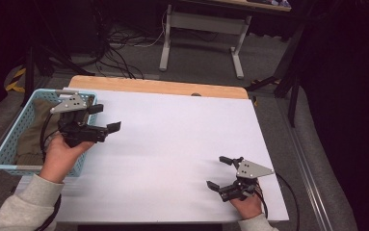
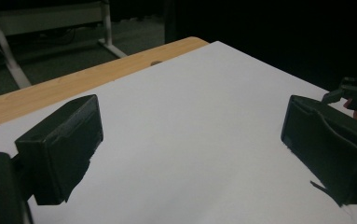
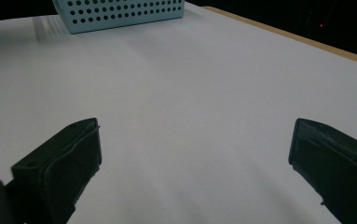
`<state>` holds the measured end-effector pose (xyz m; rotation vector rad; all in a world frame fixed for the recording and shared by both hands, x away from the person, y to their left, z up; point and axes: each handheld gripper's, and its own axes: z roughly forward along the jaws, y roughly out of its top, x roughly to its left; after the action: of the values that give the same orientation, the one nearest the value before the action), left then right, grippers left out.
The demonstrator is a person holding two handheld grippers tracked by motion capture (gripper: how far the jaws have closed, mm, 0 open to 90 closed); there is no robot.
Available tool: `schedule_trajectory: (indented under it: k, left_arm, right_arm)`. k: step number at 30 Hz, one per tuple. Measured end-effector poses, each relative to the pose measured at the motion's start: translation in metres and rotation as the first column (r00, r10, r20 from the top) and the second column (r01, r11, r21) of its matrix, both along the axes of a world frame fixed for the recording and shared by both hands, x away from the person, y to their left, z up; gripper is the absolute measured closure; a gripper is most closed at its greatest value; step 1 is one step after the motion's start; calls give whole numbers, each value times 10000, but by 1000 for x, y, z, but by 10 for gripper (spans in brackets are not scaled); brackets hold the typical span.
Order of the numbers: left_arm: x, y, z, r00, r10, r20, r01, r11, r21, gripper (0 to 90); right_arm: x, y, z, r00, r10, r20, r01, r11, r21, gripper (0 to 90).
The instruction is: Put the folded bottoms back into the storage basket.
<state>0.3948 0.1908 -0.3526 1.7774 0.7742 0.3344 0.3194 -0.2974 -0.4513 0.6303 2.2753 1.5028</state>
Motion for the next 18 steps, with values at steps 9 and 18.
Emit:
schedule_trajectory:
  k: [9, 18]
  left_arm:
    - [-8, -13, -21, 9973, -368, 637, 391, 9986, -366, 50]
    - [-15, -23, -38, 9908, -737, 1133, 777, 9965, -308, 31]
  right_arm:
    - [0, 0, 0, 10000, 17, 10, -17, 10000, 21, 29]
    - [0, 0, 0, 10000, 24, 3, -24, 10000, 27, 29]
